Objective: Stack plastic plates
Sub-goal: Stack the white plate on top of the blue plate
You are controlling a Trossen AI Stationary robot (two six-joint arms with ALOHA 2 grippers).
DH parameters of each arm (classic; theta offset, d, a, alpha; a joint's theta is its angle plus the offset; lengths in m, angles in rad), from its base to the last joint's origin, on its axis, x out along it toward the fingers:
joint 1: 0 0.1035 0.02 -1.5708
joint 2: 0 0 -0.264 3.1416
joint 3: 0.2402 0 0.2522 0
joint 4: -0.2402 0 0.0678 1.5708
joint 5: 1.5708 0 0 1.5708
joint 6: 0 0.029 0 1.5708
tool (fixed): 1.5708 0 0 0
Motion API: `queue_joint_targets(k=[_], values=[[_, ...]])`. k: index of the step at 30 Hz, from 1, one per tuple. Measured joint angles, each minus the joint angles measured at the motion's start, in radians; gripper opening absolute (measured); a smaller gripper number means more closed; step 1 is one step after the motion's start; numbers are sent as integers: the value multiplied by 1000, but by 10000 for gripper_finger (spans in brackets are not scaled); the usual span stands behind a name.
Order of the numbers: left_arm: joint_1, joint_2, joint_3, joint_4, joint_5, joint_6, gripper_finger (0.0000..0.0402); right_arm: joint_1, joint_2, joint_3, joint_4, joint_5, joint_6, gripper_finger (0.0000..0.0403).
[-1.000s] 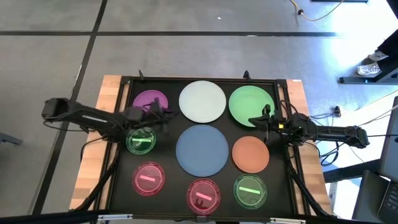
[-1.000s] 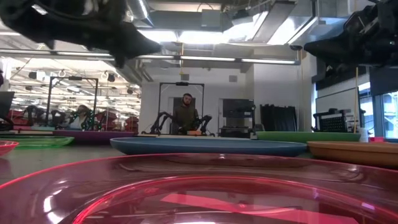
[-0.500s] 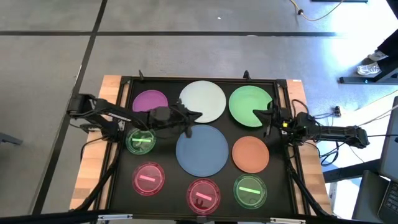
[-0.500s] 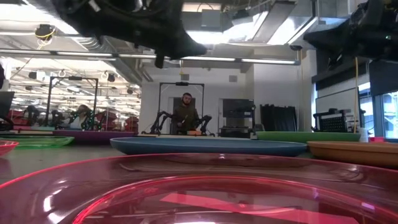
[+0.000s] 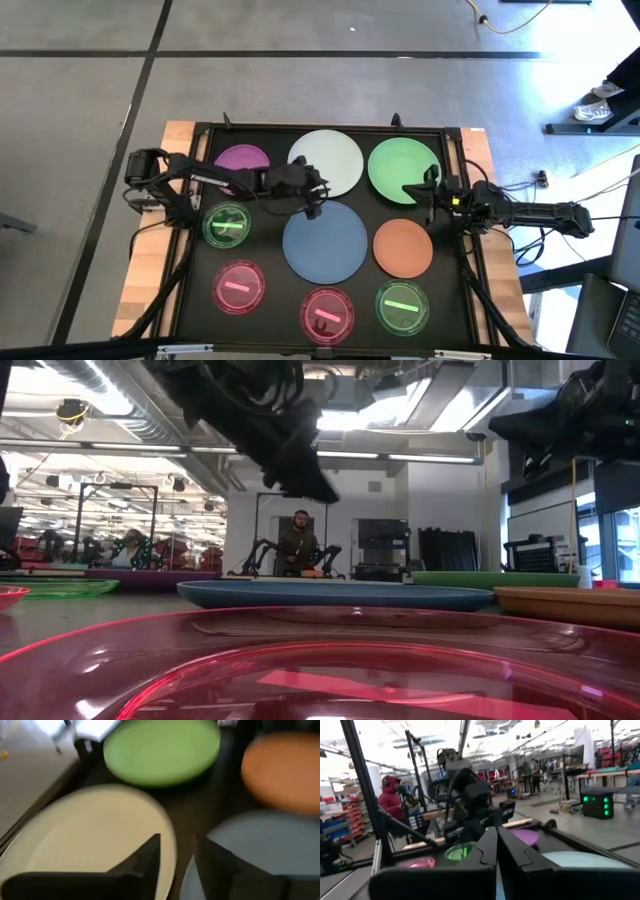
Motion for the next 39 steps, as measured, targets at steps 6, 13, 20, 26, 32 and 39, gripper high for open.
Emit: queue_joint_targets(k=[6,13,20,26,32,39], values=[[47,0,44,-332,-12,188,160,0,0,0,3,54,-26,5],[66,0,-29,-358,-14,389,157,0,0,0,3,54,-26,5],[66,6,-80,-268,34,563,156,0,0,0,3,55,-23,5],[79,42,-113,-139,27,643,156,0,0,0,0,54,-22,5],[115,120,-111,-111,49,640,156,0,3,0,-3,74,-26,5],[152,169,-108,-55,56,656,156,0,5,0,-45,86,-18,5]])
